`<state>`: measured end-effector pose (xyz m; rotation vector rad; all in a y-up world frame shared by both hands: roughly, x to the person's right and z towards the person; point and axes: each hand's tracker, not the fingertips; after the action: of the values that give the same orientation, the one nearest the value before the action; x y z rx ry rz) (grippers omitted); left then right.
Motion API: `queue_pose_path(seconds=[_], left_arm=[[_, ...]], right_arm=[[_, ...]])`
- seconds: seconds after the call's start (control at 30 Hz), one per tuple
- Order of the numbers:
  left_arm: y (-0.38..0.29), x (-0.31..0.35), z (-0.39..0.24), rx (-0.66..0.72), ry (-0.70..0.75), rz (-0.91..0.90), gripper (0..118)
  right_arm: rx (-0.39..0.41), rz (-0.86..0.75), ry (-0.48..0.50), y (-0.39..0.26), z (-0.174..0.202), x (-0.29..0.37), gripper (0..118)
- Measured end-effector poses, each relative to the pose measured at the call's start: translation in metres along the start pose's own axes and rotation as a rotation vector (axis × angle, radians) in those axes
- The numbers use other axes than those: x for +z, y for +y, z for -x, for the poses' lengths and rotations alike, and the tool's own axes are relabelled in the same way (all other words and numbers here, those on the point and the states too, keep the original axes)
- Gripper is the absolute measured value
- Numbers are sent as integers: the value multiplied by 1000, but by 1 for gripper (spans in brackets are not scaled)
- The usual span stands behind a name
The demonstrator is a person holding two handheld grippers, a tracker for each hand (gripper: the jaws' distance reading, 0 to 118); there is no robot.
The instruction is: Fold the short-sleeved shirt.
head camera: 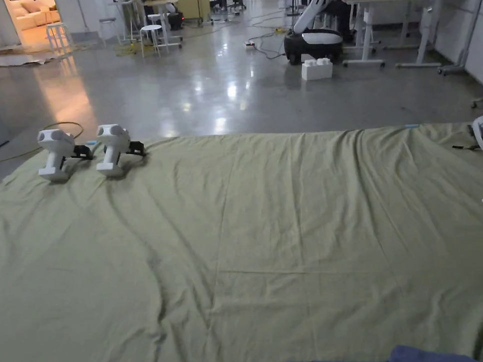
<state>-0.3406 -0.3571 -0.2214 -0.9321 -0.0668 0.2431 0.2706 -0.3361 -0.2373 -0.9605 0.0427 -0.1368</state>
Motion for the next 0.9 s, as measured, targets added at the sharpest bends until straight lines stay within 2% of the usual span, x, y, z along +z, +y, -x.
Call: queue_pose_path(seconds=[0.07, 0.1, 0.13, 0.17, 0.2, 0.23, 0.27, 0.3, 0.37, 0.47, 0.6, 0.73, 0.77, 0.8, 0.83, 0.87, 0.9], left_arm=[[-5, -2, 0, -18, 6, 9, 11], [-6, -2, 2, -18, 9, -2, 28], [-6, -2, 4, -20, 13, -17, 50], [-6, 2, 5, 8, 18, -38, 63], [-6, 5, 7, 39, 33, -54, 63], [-5, 13, 8, 64, 32, -77, 93], [-2, 25, 9, 74, 29, -149, 98], [-1, 38, 8, 85, 23, -200, 98], [3, 68, -2, 74, 32, -323, 98], [8, 124, -31, -22, 58, -549, 98], [9, 181, -81, -145, 131, -760, 98], [1, 211, -116, -180, 153, -921, 96], [0, 217, -124, -213, 138, -931, 91], [2, 222, -130, -244, 123, -919, 81], [3, 225, -136, -260, 130, -902, 68], [4, 227, -142, -276, 130, -888, 45], [4, 227, -144, -292, 122, -879, 19]], right_arm=[[12, 1, -6, -7, 5, -6, 3], [18, 11, -11, -8, 3, -9, 11], [22, 8, -15, -9, 4, -11, 27], [24, -3, -19, -10, 4, -12, 36], [29, -34, -42, -11, 4, -10, 36], [15, -58, -52, -12, 1, -3, 69], [-7, -73, -59, -10, 0, 2, 98], [-38, -115, -47, -9, -2, 13, 103], [-84, -221, -18, -12, 0, 43, 102], [-82, -408, 25, -8, 18, 94, 102], [-11, -619, 63, 0, 68, 160, 102], [90, -736, 52, 8, 107, 195, 100], [116, -758, 46, 9, 117, 201, 91], [134, -773, 38, 9, 127, 207, 74], [150, -792, 35, 8, 135, 212, 50], [166, -790, 43, 8, 143, 216, 24], [184, -795, 59, 6, 132, 210, 13]])
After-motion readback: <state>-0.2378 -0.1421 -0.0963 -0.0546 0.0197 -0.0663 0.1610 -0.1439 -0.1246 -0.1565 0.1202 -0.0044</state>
